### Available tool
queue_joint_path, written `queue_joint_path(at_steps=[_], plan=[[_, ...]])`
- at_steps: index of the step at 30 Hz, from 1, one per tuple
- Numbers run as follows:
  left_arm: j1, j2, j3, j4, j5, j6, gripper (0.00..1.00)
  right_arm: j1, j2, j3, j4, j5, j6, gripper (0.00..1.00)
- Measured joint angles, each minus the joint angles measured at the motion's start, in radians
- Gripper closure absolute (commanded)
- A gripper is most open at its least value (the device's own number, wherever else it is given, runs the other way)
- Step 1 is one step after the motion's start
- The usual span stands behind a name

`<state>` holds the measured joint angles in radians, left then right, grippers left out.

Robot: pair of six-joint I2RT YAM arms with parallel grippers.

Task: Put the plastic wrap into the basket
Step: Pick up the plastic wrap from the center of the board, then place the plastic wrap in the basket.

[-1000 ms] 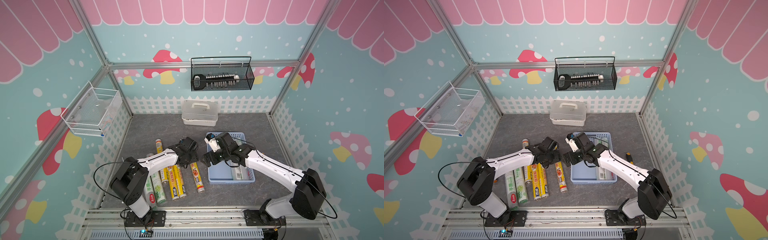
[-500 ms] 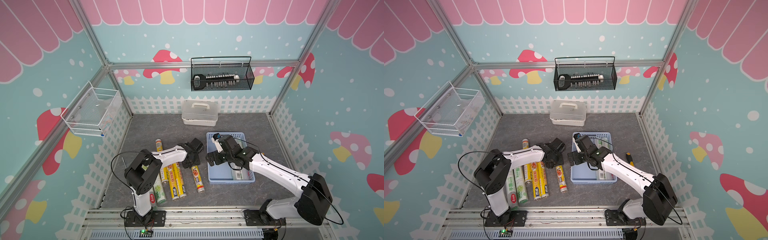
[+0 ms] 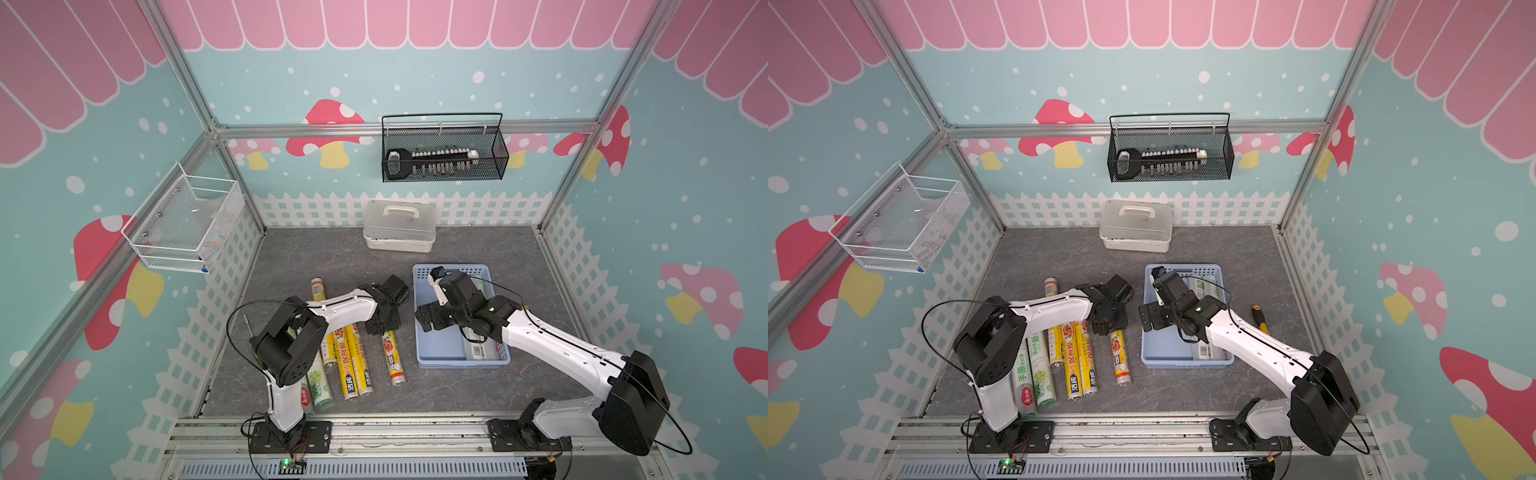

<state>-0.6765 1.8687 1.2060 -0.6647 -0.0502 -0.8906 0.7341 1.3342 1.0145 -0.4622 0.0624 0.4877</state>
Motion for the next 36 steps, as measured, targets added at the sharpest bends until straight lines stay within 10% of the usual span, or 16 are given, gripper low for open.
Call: queue_joint_path(at_steps=[16, 36], plan=[[-0.020, -0.190, 0.243, 0.061, 0.035, 0.038, 0.89, -0.172, -0.206, -0.063, 0.000, -0.079, -0.004, 0.00], [-0.093, 0.211, 0.552, 0.137, 0.296, 0.031, 0.87, -0.435, -0.331, -0.203, -0.039, -0.289, 0.004, 0.00]])
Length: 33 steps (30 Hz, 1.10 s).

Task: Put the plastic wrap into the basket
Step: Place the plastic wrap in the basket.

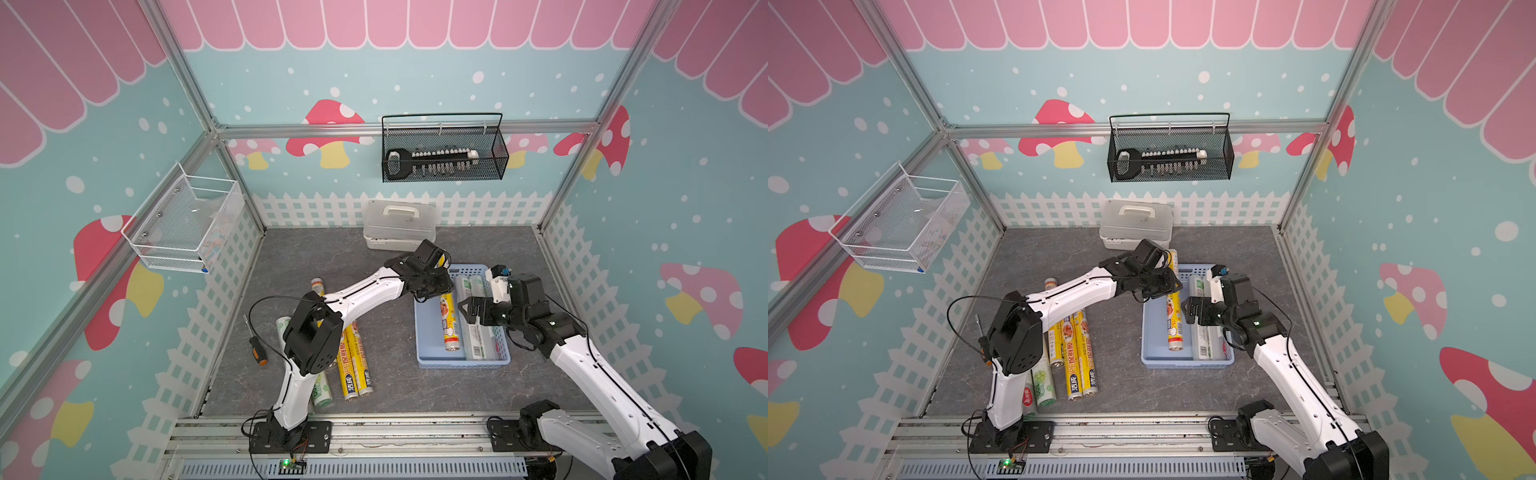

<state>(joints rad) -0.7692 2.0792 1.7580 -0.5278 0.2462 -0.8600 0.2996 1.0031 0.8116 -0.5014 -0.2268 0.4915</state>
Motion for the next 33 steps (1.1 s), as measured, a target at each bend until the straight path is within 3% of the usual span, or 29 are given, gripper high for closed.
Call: queue_joint_path(at_steps=[15, 33], plan=[[-0.009, 0.122, 0.043, -0.006, 0.046, -0.011, 0.80, -0.005, -0.040, -0.021, -0.040, 0.040, 0.003, 0.00], [-0.032, 0.134, 0.026, -0.020, 0.029, -0.022, 0.80, -0.005, -0.032, -0.042, -0.055, 0.072, 0.003, 0.00]])
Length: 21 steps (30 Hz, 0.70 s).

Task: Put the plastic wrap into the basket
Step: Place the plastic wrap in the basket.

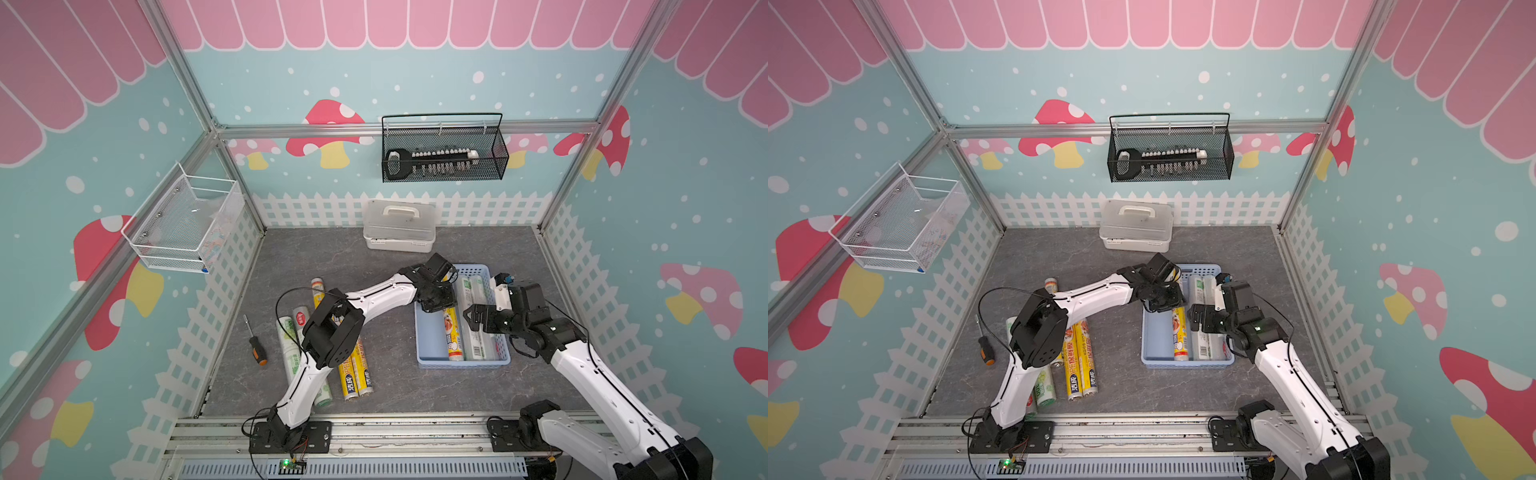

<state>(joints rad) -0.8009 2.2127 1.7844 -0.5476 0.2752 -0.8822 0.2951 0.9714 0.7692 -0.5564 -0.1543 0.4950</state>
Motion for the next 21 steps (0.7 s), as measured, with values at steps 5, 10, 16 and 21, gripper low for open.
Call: queue_joint_path(at_steps=[5, 10, 16, 21], plan=[[-0.002, 0.010, 0.010, -0.001, 0.008, -0.001, 0.77, 0.000, 0.004, 0.000, 0.002, -0.005, 0.000, 0.01], [-0.006, 0.056, 0.037, 0.000, 0.026, -0.001, 0.70, 0.000, 0.006, -0.011, 0.003, -0.005, 0.001, 0.00], [-0.006, 0.069, 0.041, -0.002, 0.032, -0.003, 0.60, 0.000, 0.006, -0.022, 0.003, -0.004, 0.002, 0.00], [-0.006, 0.070, 0.050, -0.009, 0.035, 0.000, 0.51, 0.000, 0.006, -0.022, 0.003, -0.004, 0.002, 0.00]])
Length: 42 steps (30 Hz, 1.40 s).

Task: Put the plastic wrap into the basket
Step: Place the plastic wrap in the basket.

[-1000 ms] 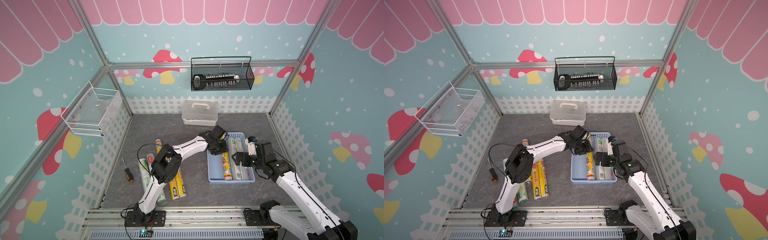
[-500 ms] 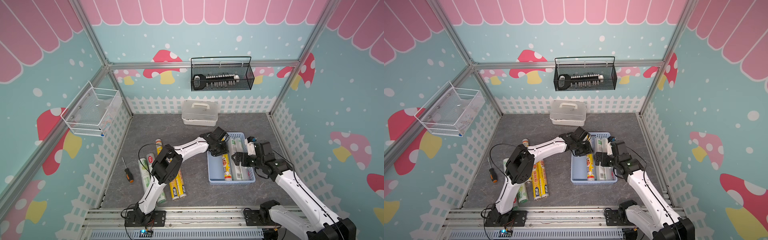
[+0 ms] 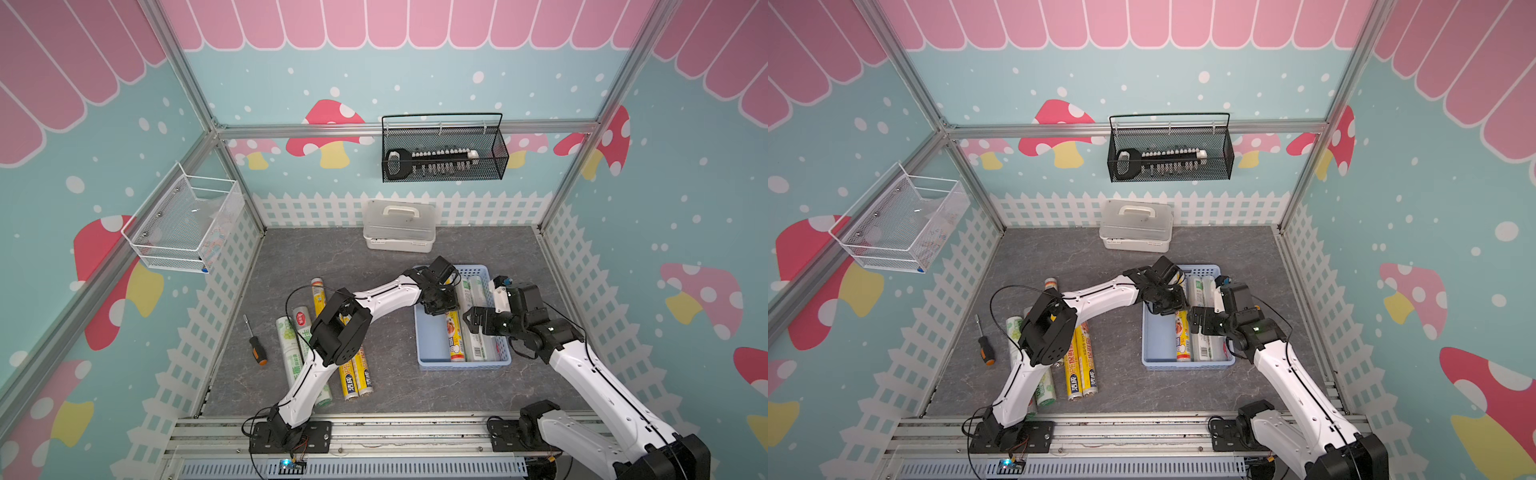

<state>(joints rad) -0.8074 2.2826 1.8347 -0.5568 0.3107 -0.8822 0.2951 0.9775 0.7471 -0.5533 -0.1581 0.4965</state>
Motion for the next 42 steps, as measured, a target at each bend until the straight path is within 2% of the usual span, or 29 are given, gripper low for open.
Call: queue_joint_path(at_steps=[7, 23, 29, 34, 39, 42], plan=[[-0.002, 0.000, 0.000, -0.019, 0.004, 0.000, 0.45, 0.000, 0.000, 0.000, 0.000, 0.000, 0.002, 0.01], [-0.006, -0.019, -0.009, -0.032, -0.029, 0.013, 0.45, 0.000, -0.013, 0.000, 0.000, 0.000, 0.006, 0.00], [-0.006, -0.141, -0.055, -0.041, -0.108, 0.043, 0.46, 0.000, -0.071, 0.000, 0.008, -0.020, 0.006, 0.01], [-0.006, -0.272, -0.116, -0.028, -0.198, 0.076, 0.47, 0.000, -0.089, 0.008, 0.057, -0.110, 0.006, 0.01], [0.000, -0.449, -0.269, 0.007, -0.327, 0.105, 0.48, 0.004, -0.019, 0.061, 0.142, -0.248, 0.013, 0.00], [0.026, -0.571, -0.383, 0.027, -0.408, 0.109, 0.49, 0.045, 0.063, 0.122, 0.162, -0.277, 0.007, 0.00]])
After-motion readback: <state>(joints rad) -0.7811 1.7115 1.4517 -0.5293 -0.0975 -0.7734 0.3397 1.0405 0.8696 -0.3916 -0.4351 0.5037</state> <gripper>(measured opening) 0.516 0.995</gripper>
